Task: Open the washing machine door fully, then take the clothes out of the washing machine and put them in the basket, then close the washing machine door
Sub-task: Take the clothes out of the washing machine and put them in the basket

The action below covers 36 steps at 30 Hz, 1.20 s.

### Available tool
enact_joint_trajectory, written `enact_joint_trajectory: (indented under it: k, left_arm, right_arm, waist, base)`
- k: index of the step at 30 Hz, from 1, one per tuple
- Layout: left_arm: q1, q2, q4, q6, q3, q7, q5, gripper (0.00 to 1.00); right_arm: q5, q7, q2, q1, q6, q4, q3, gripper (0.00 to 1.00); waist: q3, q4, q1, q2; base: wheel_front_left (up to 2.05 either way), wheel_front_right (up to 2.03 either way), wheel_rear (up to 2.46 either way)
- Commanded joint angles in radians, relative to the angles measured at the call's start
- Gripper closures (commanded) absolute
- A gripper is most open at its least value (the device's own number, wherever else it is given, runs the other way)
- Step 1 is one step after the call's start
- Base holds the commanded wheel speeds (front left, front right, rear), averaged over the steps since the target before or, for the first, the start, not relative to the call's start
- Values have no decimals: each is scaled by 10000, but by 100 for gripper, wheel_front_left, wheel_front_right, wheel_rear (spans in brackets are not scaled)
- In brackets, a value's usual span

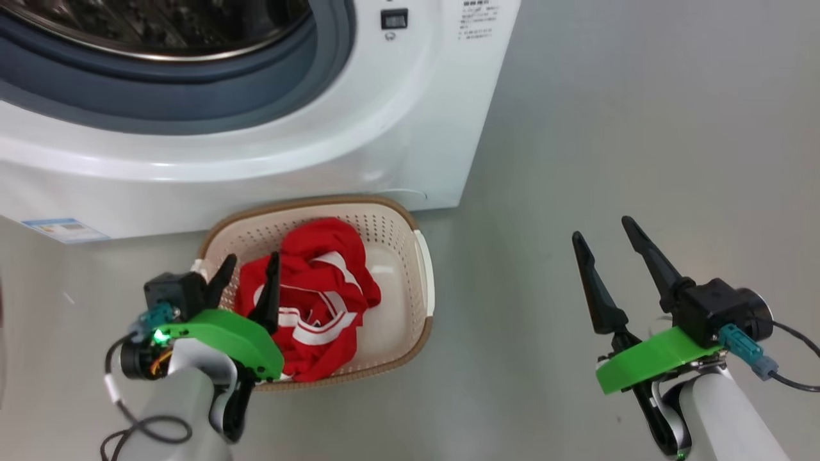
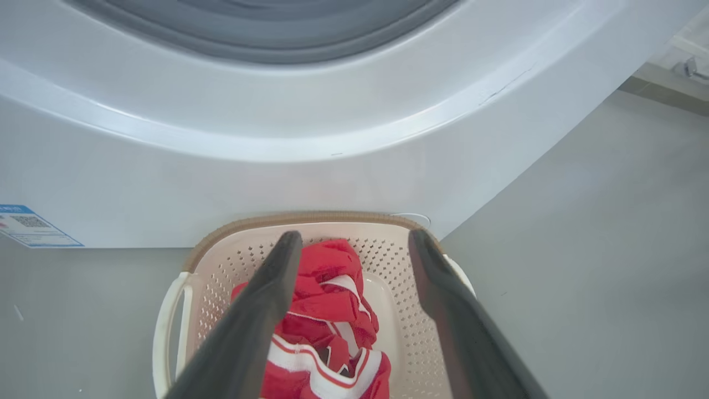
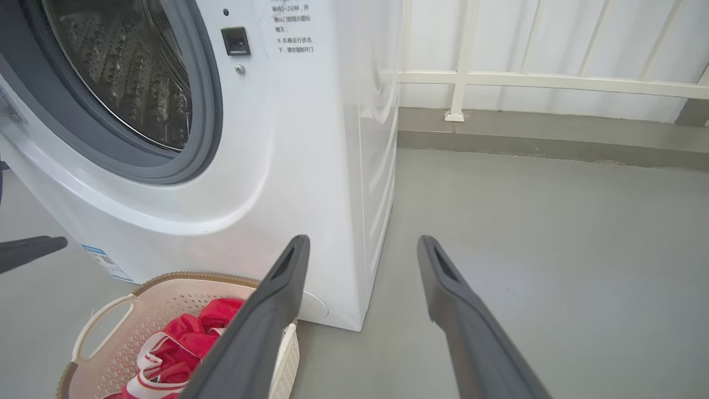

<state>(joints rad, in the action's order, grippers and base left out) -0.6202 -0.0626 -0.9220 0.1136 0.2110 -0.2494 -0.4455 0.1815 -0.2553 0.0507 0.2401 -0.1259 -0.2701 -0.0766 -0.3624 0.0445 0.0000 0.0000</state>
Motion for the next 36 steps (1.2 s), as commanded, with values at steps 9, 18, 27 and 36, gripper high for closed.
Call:
enact_joint_trajectory:
  k: [9,18,27,36]
  left_arm:
    - [2095,-372,3831,-399,-1445,-123,604,0]
    - [3617,-340,6042,-370,-1821,-123,1463,0]
    - [4692,-307,6906,-573,-2244,-123,1843,0]
    - [5862,-236,7998,-597,-2434,-124,2119,0]
  right_arm:
    - [-213,-65,-5,-492,-48,175,166,0]
    - [-365,-65,-5,-877,-48,348,384,0]
    - [-385,-65,-5,-1673,-48,827,614,0]
    - [-384,-65,-5,-2613,-48,1577,673,0]
  waist:
    - [1463,-361,0,0]
    - [2476,-371,0,0]
    - [3448,-411,0,0]
    - [3919,-342,0,0]
  base:
    - [0,0,0]
    - [0,0,0]
    - [0,0,0]
    - [0,0,0]
